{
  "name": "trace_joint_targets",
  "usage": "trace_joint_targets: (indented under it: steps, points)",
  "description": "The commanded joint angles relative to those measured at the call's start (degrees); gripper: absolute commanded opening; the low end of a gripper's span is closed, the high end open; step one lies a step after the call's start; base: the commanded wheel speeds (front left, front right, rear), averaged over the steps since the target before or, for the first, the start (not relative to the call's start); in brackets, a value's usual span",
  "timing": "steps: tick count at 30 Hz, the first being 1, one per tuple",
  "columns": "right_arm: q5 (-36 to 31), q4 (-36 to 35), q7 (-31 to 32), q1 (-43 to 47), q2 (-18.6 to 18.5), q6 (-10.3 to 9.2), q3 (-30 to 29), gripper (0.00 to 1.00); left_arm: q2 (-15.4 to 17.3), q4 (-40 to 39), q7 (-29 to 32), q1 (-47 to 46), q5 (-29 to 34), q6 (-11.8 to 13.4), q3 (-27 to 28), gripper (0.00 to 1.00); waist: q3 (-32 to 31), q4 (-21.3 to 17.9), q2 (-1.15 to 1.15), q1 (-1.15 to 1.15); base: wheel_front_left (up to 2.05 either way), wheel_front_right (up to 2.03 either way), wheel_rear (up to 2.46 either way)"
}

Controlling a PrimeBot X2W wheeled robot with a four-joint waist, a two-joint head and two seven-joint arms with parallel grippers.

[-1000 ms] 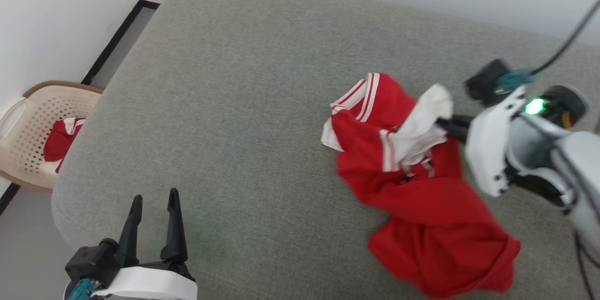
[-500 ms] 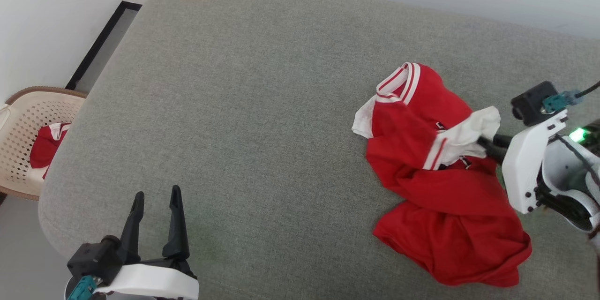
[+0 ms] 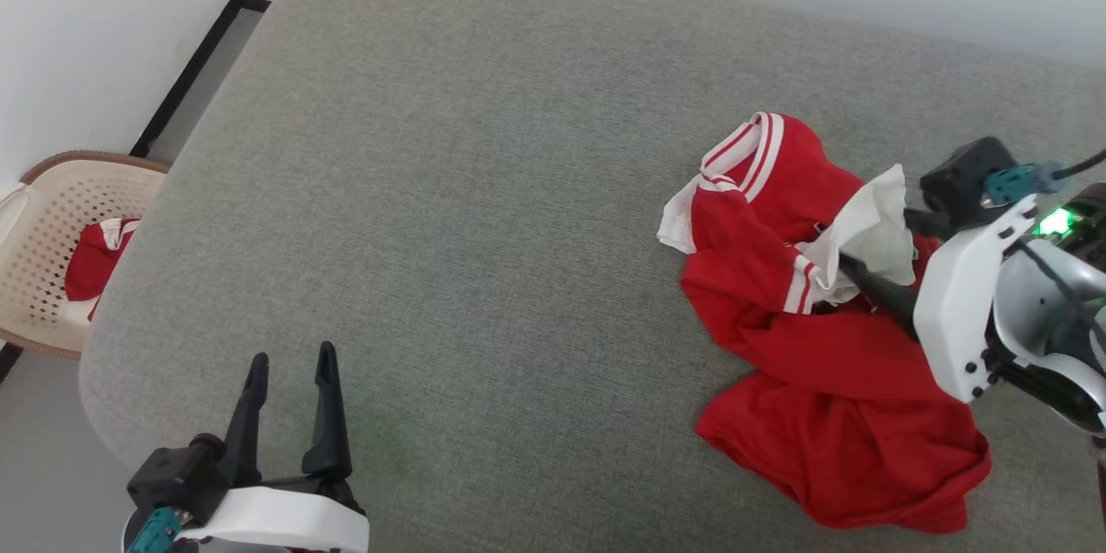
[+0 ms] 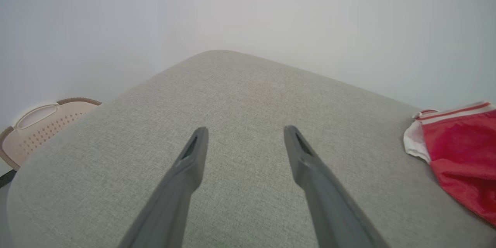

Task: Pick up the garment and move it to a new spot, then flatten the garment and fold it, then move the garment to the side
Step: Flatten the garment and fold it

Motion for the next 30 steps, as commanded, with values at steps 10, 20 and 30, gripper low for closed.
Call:
trace_joint_targets:
  steps: [10, 20, 30]
  points:
    - [0.42, 4.12, 9.73, -3.38, 1.13, -0.02, 5.88, 0.00, 0.02, 1.09, -0.30, -1.00, -0.69, -0.01, -1.39, 1.00, -0.03, 2.34, 0.00, 0.00, 0.00, 0.00, 0.00]
    - [2.96, 7.02, 8.72, -9.00, -2.22, -0.02, 3.76, 0.00, 0.00, 0.90, -0.30, 0.08, -0.48, 0.22, -0.87, 1.00, -0.58, 1.97, 0.00, 0.00, 0.00, 0.00, 0.00]
    - [3.61, 12.35, 7.90, -3.79, -7.45, -0.02, -9.19, 0.00, 0.00, 0.48, -0.30, -0.23, -0.29, 0.47, -0.57, 1.00, -0.17, 0.63, 0.00, 0.00, 0.00, 0.00, 0.00]
